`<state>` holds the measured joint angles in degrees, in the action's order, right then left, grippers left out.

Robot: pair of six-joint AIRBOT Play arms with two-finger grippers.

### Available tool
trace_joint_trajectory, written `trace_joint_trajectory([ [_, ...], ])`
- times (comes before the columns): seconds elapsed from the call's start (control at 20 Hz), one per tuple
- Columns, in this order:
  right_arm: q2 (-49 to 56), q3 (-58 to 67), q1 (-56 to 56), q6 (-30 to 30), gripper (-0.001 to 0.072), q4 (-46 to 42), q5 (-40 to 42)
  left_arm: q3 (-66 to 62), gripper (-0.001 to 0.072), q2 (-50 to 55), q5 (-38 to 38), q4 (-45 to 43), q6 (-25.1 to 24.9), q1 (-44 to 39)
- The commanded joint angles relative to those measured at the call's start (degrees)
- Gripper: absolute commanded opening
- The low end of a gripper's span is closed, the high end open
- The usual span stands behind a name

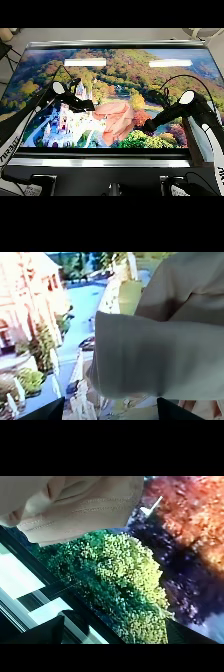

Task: Fold the shirts.

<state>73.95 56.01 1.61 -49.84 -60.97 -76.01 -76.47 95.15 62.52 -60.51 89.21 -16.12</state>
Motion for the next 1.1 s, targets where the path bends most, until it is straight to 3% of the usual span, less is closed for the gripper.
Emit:
trace_joint_trajectory([
  [0.0, 0.04, -5.25, 0.02, 0.17, 0.0696, 3.85, 4.68, 0.92, 0.0720, 3.91, -5.70, 5.09, -0.96, -1.57],
  [0.15, 0.26, -7.61, 0.04, 0.17, 0.0697, 7.26, 8.04, 0.92, 0.0715, 5.77, -6.69, 5.07, -0.70, -2.19],
  [0.2, 0.68, -8.26, 0.04, 0.20, 0.0698, 9.18, 8.96, 0.92, 0.0541, 6.01, -6.67, 5.07, -0.15, -2.10],
  [0.25, 1.42, -9.01, 0.04, 0.17, 0.0698, 11.21, 9.88, 0.92, 0.0123, 5.92, -6.67, 5.07, -0.11, -2.01],
  [0.3, 2.45, -9.70, 0.28, 0.17, 0.0698, 13.22, 10.64, 0.83, 0.0038, 5.66, -6.69, 5.07, -0.09, -1.95],
  [0.45, 5.70, -9.94, 5.62, -0.92, 0.0697, 14.80, 13.99, 0.74, 0.0031, 4.33, -6.60, 5.05, -0.39, -1.95],
  [0.65, 7.37, -9.94, 13.07, -6.88, 0.0695, 16.20, 25.03, 0.74, 0.0031, 2.10, -6.51, 5.05, -0.76, -1.95],
  [0.9, 9.22, -9.94, 16.24, -8.39, 0.0642, 20.46, 25.64, 0.79, 0.0031, 1.07, -6.47, 5.07, -0.74, -1.97],
  [0.95, 9.97, -9.92, 16.79, -8.35, 0.0556, 21.07, 25.20, 0.79, 0.0031, 0.92, -6.45, 5.09, -0.72, -1.97],
  [1.0, 10.27, -9.90, 17.29, -7.69, 0.0366, 21.53, 24.70, 0.79, 0.0031, 0.50, -6.49, 5.07, -0.74, -1.95],
  [1.05, 10.21, -9.77, 17.29, -7.10, 0.0098, 21.49, 24.17, 0.76, 0.0031, -0.33, -6.54, 5.05, -0.74, -1.92],
])
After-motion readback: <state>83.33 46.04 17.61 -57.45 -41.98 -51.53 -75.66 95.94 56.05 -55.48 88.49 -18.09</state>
